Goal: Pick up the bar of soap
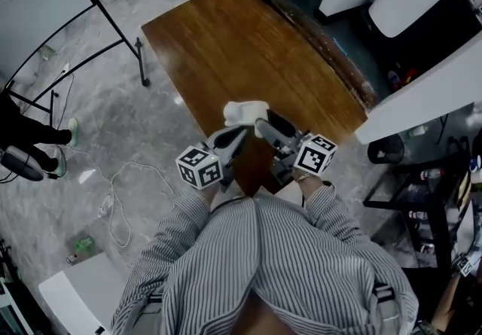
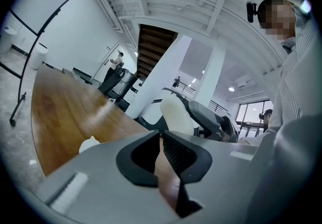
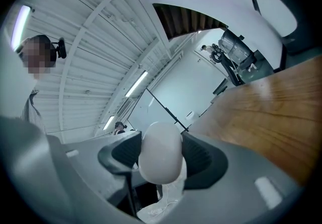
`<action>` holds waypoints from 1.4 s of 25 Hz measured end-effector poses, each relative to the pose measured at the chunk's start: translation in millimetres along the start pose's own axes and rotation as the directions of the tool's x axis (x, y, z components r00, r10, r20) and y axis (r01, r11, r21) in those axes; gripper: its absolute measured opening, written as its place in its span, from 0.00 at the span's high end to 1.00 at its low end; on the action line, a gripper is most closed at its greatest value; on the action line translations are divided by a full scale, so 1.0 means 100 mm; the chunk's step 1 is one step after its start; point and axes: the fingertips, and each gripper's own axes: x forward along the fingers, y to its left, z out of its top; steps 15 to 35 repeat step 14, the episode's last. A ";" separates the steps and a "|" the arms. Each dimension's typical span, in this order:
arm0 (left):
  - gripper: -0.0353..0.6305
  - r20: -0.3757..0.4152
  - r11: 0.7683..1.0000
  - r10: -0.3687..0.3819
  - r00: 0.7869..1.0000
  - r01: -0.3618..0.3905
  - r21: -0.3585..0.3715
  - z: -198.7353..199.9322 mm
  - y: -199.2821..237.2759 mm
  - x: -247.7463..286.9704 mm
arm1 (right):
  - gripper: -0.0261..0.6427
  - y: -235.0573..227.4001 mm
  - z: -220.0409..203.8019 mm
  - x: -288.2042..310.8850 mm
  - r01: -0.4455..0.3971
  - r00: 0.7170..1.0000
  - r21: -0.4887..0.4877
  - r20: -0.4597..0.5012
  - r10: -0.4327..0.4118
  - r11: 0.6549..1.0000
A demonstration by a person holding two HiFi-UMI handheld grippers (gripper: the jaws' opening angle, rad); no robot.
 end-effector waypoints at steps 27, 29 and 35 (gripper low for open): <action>0.92 0.014 1.000 0.027 1.000 -0.027 0.010 0.04 0.09 0.02 | 0.58 -0.08 -0.11 -0.03 0.026 1.000 -0.010 -0.017 -0.027 1.000; 0.92 0.014 1.000 0.027 1.000 -0.027 0.010 0.04 0.09 0.02 | 0.58 -0.08 -0.11 -0.03 0.026 1.000 -0.010 -0.017 -0.027 1.000; 0.92 0.014 1.000 0.027 1.000 -0.027 0.010 0.04 0.09 0.02 | 0.58 -0.08 -0.11 -0.03 0.026 1.000 -0.010 -0.017 -0.027 1.000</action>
